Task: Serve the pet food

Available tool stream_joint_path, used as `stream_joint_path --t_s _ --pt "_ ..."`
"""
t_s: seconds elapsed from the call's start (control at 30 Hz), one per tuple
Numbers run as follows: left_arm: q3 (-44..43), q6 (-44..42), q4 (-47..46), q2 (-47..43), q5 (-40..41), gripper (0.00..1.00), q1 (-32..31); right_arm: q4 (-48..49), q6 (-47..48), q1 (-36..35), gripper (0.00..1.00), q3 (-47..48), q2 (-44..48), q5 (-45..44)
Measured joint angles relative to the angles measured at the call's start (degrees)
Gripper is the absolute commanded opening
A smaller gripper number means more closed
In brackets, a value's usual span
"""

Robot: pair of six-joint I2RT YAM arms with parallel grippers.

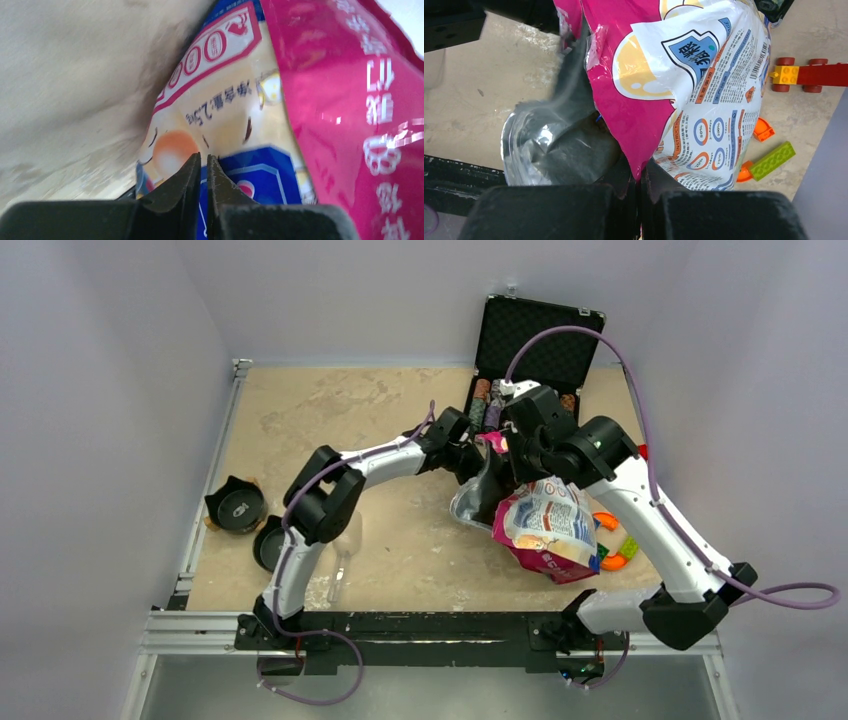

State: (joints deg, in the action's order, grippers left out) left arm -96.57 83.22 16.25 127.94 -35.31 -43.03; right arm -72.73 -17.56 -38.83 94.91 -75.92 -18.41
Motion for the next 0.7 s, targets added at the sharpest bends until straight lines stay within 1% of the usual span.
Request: stream_joint_path --t_s 0.07,0.13,0.17,0.2,0.27,0.3,0.33,0.37,0.43,0.5,0.6,0.7 --pt "5.3 -1.6 -2.5 -3.5 0.1 0.26 0.5 2.3 0.0 0.0 0.00 -2.7 1.4 0.5" --pt "12.6 -5.3 -2.3 -9.4 0.2 0.36 1.5 4.0 -0.1 -0.2 0.00 -4.4 2.5 1.7" --pt "15.4 -7.5 -1.0 -12.2 0.3 0.40 2.1 4.7 -0.2 -0.4 0.00 -5.0 2.9 2.3" --pt "19.0 -11.7 1.6 -16.5 1.3 0.45 3.0 5.3 -0.2 -0.6 0.00 -5.6 3.2 2.9" --pt "22.8 -19.5 8.9 -24.2 4.4 0.51 4.6 6.9 -0.2 -0.7 0.00 -6.9 3.6 3.6" --pt "24.2 -23.9 13.0 -28.8 7.2 0.53 5.4 7.6 -0.2 -0.7 0.00 -7.5 3.8 4.2" --pt "26.1 -30.0 18.9 -36.4 12.2 0.53 6.0 8.4 -0.2 -0.7 0.00 -8.2 4.0 4.7" --pt "26.4 -31.4 20.4 -38.3 13.2 0.53 6.4 8.8 -0.2 -0.8 0.00 -8.5 4.1 5.0" --pt "29.2 -37.1 26.1 -48.0 19.7 0.49 6.3 9.8 -0.2 -0.9 0.00 -9.4 4.3 6.0" --pt "33.4 -40.7 32.3 -56.0 25.5 0.46 6.1 10.4 -0.2 -0.9 0.00 -9.8 4.4 6.6" --pt "40.0 -41.9 39.0 -61.6 31.1 0.45 5.4 10.8 0.0 -0.9 0.00 -10.0 4.4 7.5" --pt "45.0 -40.7 42.6 -61.2 34.8 0.50 4.8 10.9 0.1 -0.9 0.00 -10.0 4.4 7.7"
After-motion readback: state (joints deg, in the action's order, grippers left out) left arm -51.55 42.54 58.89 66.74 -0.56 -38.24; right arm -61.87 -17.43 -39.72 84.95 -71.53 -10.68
